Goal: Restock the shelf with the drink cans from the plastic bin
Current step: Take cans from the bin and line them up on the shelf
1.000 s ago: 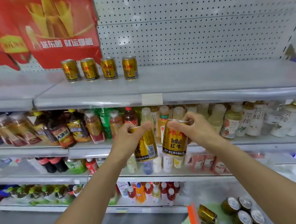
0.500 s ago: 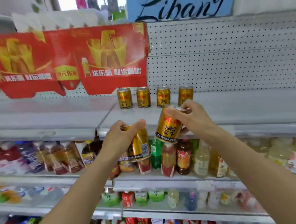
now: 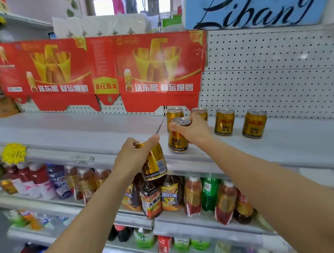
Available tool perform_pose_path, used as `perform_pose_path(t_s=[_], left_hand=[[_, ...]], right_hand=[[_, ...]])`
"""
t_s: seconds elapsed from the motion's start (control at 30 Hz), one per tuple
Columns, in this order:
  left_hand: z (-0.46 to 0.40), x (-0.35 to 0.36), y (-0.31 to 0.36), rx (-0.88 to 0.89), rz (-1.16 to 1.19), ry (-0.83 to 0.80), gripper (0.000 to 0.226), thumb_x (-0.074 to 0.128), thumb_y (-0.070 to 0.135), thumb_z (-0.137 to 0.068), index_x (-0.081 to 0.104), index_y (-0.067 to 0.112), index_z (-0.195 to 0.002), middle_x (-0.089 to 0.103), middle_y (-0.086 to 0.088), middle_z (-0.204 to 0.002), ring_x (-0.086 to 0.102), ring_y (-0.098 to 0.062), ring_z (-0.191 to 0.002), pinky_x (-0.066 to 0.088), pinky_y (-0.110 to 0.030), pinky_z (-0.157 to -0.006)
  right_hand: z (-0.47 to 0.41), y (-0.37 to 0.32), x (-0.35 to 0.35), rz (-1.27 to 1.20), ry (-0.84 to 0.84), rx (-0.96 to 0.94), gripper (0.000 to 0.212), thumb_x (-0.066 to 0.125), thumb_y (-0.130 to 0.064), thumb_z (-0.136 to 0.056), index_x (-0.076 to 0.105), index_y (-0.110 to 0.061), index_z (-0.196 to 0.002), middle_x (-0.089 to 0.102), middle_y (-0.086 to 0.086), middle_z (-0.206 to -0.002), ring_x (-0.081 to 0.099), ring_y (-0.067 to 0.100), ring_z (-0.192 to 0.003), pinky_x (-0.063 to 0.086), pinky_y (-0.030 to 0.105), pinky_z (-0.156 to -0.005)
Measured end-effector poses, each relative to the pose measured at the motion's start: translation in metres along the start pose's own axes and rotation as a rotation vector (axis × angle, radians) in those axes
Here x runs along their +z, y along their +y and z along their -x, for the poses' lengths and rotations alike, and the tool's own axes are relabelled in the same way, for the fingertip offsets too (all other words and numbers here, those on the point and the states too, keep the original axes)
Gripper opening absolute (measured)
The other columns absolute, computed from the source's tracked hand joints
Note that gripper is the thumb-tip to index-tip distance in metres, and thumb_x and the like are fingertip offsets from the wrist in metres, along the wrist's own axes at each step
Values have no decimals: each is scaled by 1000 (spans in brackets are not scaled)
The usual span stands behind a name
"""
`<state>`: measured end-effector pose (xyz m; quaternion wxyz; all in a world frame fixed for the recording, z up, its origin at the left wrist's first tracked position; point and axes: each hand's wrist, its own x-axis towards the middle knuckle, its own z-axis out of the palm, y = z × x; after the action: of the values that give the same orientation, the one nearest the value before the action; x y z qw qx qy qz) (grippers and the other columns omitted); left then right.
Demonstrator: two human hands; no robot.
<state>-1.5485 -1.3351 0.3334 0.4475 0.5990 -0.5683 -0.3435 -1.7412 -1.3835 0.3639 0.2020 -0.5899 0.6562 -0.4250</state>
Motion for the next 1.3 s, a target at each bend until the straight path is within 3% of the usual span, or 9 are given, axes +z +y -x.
perform_pose_path(t_s=[0.27, 0.4, 0.53, 0.7, 0.8, 0.87, 0.97, 1.1, 1.3], left_hand=[[-21, -8, 2, -27, -5, 33, 69, 61, 80, -66, 50, 17, -92, 65, -4, -87, 66, -23, -83, 55, -51, -84], [-21, -9, 7, -30, 30, 15, 67, 63, 75, -70, 51, 15, -97, 65, -6, -90, 66, -23, -84, 56, -50, -83], [-16, -5, 10, -33, 42, -9, 69, 63, 74, -70, 51, 13, -101, 67, -7, -92, 67, -24, -86, 57, -51, -83], [-7, 20, 28, -5, 49, -44, 73, 63, 79, -63, 51, 14, -94, 68, -9, -86, 69, -25, -80, 59, -50, -77], [-2, 38, 44, 20, 59, -110, 82, 59, 84, -55, 62, 9, -87, 71, -7, -76, 70, -23, -74, 58, -46, -78], [0, 49, 52, 25, 86, -199, 74, 57, 80, -68, 69, 10, -87, 74, -6, -74, 71, -21, -75, 59, -38, -73], [-3, 56, 62, 62, 143, -247, 58, 41, 68, -89, 69, 18, -92, 74, -7, -83, 71, -22, -80, 59, -37, -69], [-28, 57, 54, 344, -28, 22, 28, 47, 42, -97, 57, 20, -111, 60, -2, -114, 56, -18, -104, 49, -42, -94], [-60, 64, 31, 578, -394, -36, 49, 64, 26, -90, 50, 18, -137, 48, -3, -140, 36, -20, -130, 32, -33, -106]], right_hand=[[-16, -7, 20, 66, -16, 11, 94, 74, -70, -49, 44, -19, -122, 61, -3, -112, 61, 19, -103, 55, 41, -83], [-7, -9, 6, 10, -162, 40, 84, 86, -40, -63, 41, -15, -129, 55, -5, -115, 55, 15, -105, 45, 30, -78], [33, -13, -20, -2, -99, -100, 67, 80, -28, -75, 43, -19, -130, 53, -6, -112, 53, 12, -103, 45, 30, -86], [82, -14, -22, 46, -401, -156, 62, 79, -37, -72, 47, -22, -123, 62, -5, -104, 60, 13, -96, 51, 31, -88], [93, -8, -11, 414, -75, -294, 78, 70, -69, -62, 41, -23, -118, 54, -7, -105, 54, 13, -95, 49, 34, -83], [91, -2, -15, 449, 44, -287, 76, 67, -74, -63, 42, -23, -113, 52, -7, -100, 53, 13, -92, 48, 32, -78], [78, 6, -35, 192, -18, -172, 63, 74, -62, -65, 45, -24, -106, 55, -12, -92, 57, 9, -84, 48, 28, -70], [53, 24, -54, -137, -43, -30, 53, 82, -40, -68, 53, -23, -108, 63, -7, -98, 62, 9, -89, 52, 27, -78], [19, 46, -50, -152, -73, 81, 60, 87, -25, -65, 54, -19, -114, 64, -3, -108, 61, 12, -98, 49, 28, -85]])
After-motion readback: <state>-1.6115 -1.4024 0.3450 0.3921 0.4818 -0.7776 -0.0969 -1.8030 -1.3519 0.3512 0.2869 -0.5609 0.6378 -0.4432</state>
